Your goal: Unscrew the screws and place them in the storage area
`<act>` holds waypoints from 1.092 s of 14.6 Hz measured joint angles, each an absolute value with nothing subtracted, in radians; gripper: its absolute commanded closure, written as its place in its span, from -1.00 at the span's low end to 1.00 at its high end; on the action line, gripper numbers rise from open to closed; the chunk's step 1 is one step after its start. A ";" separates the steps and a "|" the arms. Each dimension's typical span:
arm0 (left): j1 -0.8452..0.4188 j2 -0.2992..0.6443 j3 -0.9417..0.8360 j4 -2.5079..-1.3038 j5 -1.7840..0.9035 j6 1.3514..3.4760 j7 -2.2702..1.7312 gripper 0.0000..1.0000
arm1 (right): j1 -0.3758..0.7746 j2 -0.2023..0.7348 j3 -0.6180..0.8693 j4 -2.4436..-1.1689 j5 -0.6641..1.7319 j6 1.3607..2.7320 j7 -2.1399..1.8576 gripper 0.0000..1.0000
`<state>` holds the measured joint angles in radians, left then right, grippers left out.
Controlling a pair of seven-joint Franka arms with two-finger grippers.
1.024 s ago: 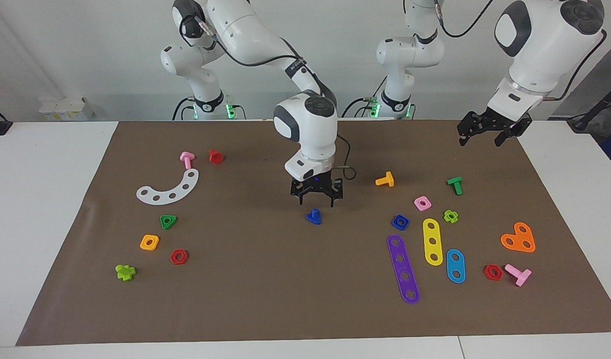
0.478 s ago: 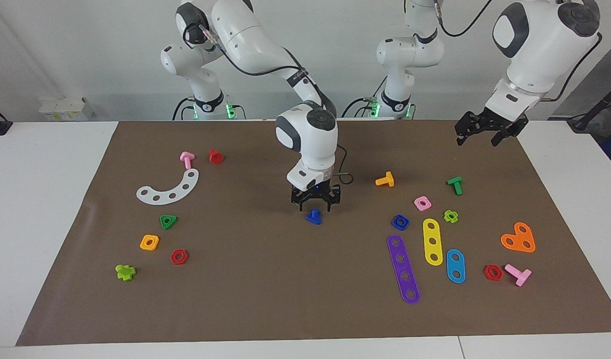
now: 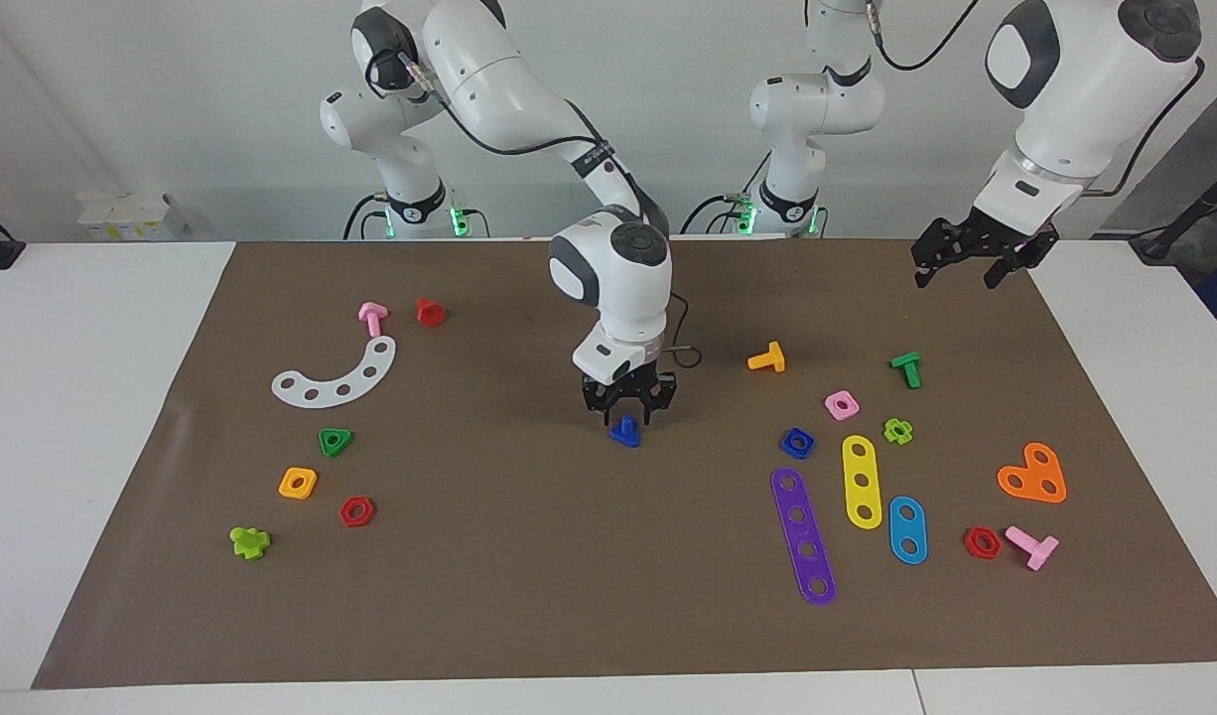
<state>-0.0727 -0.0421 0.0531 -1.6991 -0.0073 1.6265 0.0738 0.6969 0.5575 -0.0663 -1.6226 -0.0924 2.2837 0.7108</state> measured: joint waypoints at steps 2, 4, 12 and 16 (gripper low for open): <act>-0.073 -0.042 0.053 -1.685 -0.007 1.628 0.074 -1.00 | 0.697 0.557 -0.066 -1.627 -0.092 2.287 0.710 0.13; -0.070 -0.037 0.055 -1.659 -0.007 1.627 0.073 -1.00 | 0.696 0.557 -0.066 -1.627 -0.092 2.290 0.709 0.20; -0.033 0.069 0.059 -1.486 -0.007 1.541 0.076 -1.00 | 0.696 0.558 -0.066 -1.639 -0.092 2.337 0.708 0.20; -0.034 0.073 0.050 -1.490 -0.007 1.542 0.076 -1.00 | 0.694 0.558 -0.067 -1.643 -0.092 2.337 0.701 1.00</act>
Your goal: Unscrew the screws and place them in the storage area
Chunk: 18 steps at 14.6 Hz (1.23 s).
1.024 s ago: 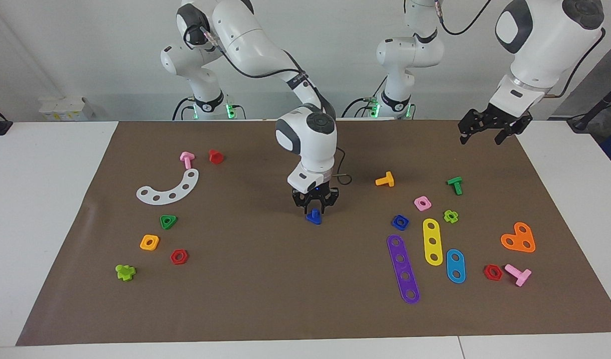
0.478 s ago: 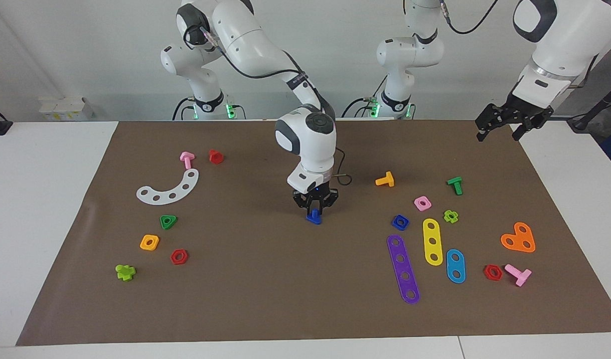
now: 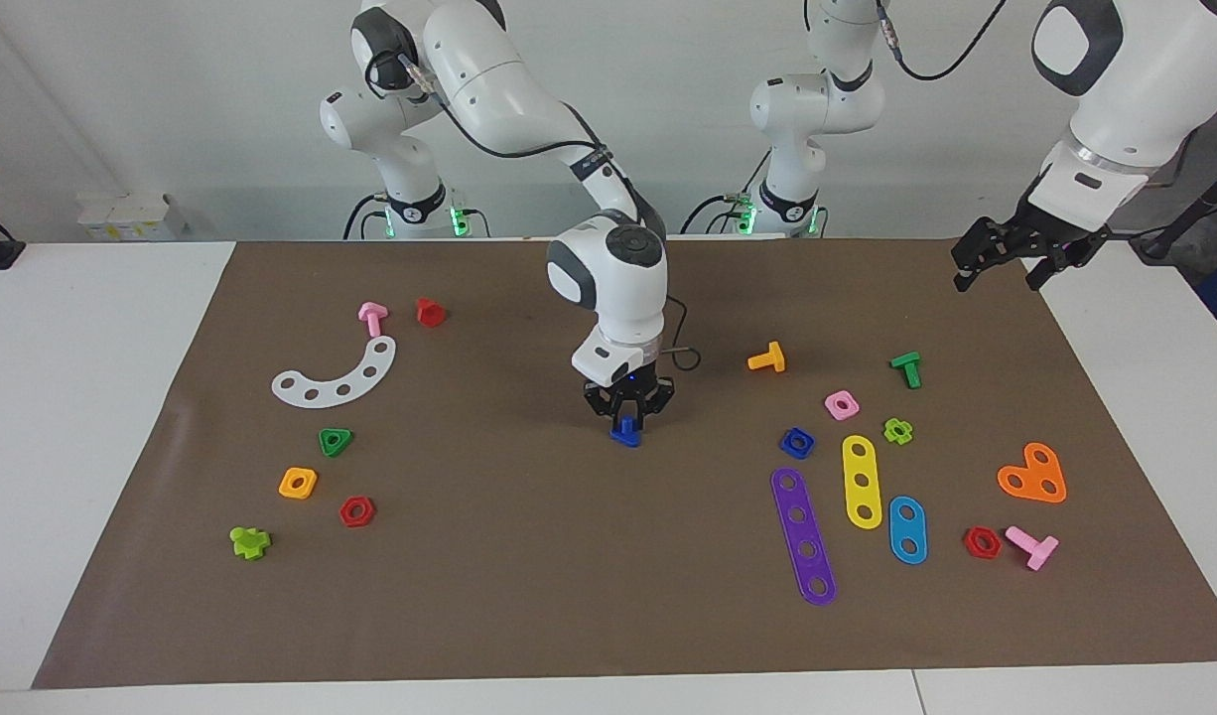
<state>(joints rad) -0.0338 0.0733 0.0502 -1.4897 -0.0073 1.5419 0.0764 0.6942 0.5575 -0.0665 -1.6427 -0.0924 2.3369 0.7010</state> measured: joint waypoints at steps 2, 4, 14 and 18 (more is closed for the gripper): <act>-0.034 0.072 0.050 -1.502 -0.007 1.542 0.078 -1.00 | 0.693 0.558 -0.067 -1.643 -0.092 2.337 0.697 1.00; -0.034 0.065 0.050 -1.527 -0.007 1.542 0.079 -1.00 | 0.692 0.557 -0.067 -1.643 -0.092 2.338 0.696 1.00; -0.034 0.029 0.044 -1.594 -0.007 1.564 0.080 -1.00 | 0.533 0.374 -0.074 -1.646 -0.092 2.207 0.641 1.00; -0.033 0.028 0.053 -1.598 -0.007 1.573 0.079 -1.00 | 0.382 0.267 -0.075 -1.784 -0.057 2.201 0.470 1.00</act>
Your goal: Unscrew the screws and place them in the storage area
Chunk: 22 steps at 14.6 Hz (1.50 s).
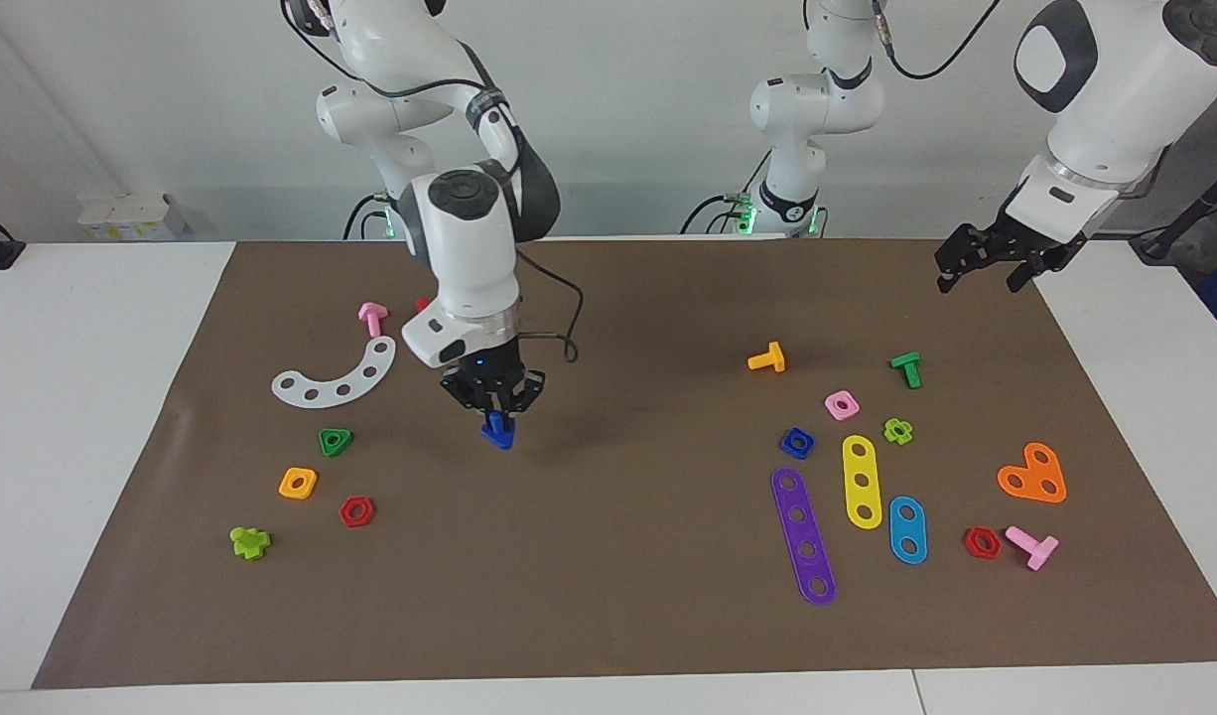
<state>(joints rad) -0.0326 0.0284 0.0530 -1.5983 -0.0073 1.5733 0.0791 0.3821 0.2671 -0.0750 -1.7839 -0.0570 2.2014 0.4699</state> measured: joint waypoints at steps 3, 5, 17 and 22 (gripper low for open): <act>-0.031 0.028 0.058 -1.599 -0.007 1.574 0.079 -1.00 | 0.293 0.254 -0.075 -1.878 0.004 2.255 0.335 1.00; -0.031 0.028 0.058 -1.600 -0.007 1.575 0.079 -1.00 | 0.242 0.247 -0.075 -1.944 0.027 2.312 0.255 1.00; -0.031 0.027 0.058 -1.601 -0.007 1.575 0.079 -1.00 | 0.126 0.236 -0.065 -2.103 0.034 2.459 0.084 0.15; -0.031 0.027 0.058 -1.601 -0.007 1.575 0.079 -1.00 | 0.127 0.234 -0.063 -2.105 0.040 2.460 0.098 -1.00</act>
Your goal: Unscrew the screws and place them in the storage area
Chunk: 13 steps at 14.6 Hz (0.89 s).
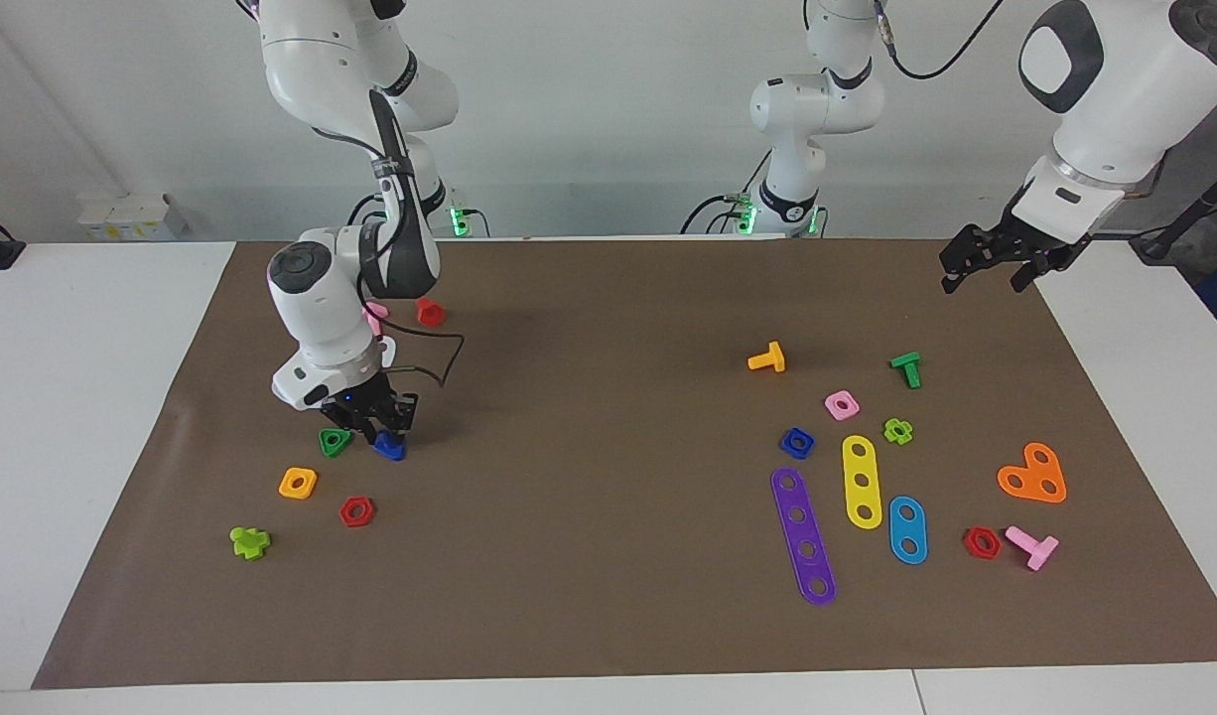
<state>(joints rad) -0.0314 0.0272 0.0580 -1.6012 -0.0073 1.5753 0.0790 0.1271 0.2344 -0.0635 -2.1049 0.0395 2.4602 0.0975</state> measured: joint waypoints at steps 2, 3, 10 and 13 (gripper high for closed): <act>-0.031 0.027 0.058 -1.601 -0.007 1.575 0.079 -1.00 | 0.129 0.218 -0.063 -2.086 0.040 2.456 0.135 -1.00; -0.031 0.027 0.058 -1.601 -0.007 1.575 0.079 -1.00 | 0.129 0.201 -0.064 -2.062 0.040 2.425 0.147 -1.00; -0.031 0.027 0.058 -1.601 -0.007 1.575 0.079 -1.00 | 0.052 0.042 -0.081 -1.719 0.040 1.845 0.154 -1.00; -0.031 0.027 0.058 -1.601 -0.007 1.575 0.079 -1.00 | 0.012 -0.012 -0.082 -1.630 0.040 1.616 0.154 -1.00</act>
<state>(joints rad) -0.0314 0.0272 0.0580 -1.6012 -0.0073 1.5754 0.0790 0.0119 -0.0116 -0.0819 -1.6295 0.0396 1.6159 0.1541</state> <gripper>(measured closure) 0.000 0.000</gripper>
